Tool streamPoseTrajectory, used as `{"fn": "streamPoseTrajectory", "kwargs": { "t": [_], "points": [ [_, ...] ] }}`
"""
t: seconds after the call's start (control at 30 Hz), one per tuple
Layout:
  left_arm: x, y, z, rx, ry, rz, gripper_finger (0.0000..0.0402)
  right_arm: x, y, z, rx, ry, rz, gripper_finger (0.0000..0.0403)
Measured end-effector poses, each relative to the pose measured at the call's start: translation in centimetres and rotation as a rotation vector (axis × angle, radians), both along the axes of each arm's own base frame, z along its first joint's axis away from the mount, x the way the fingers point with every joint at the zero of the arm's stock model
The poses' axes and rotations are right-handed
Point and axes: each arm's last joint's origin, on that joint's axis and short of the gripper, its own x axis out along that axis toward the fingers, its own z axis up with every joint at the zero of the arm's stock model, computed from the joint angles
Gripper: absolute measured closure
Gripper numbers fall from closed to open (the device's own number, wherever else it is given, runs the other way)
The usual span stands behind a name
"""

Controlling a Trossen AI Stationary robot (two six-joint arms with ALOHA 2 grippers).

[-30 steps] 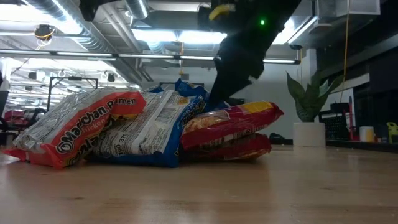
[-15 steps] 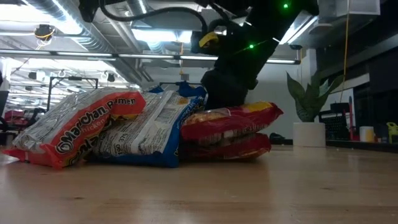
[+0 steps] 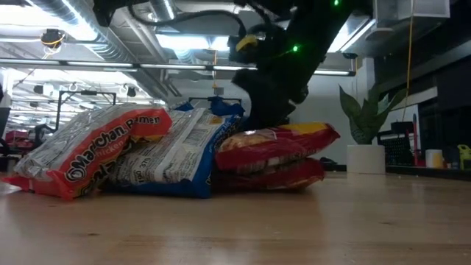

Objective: Sort Maruchan noodles
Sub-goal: Put the blue noodle pack into the black bin

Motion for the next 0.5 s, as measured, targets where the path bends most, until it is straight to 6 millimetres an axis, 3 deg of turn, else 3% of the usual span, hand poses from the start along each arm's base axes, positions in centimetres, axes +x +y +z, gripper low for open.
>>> {"fn": "streamPoseTrajectory", "kwargs": {
  "t": [0.5],
  "points": [
    [0.0,0.1,0.0,0.002,0.000,0.023,0.0208,-1.7,-0.4,6.5,0.075,-0.171,-0.002,0.0400]
  ]
}}
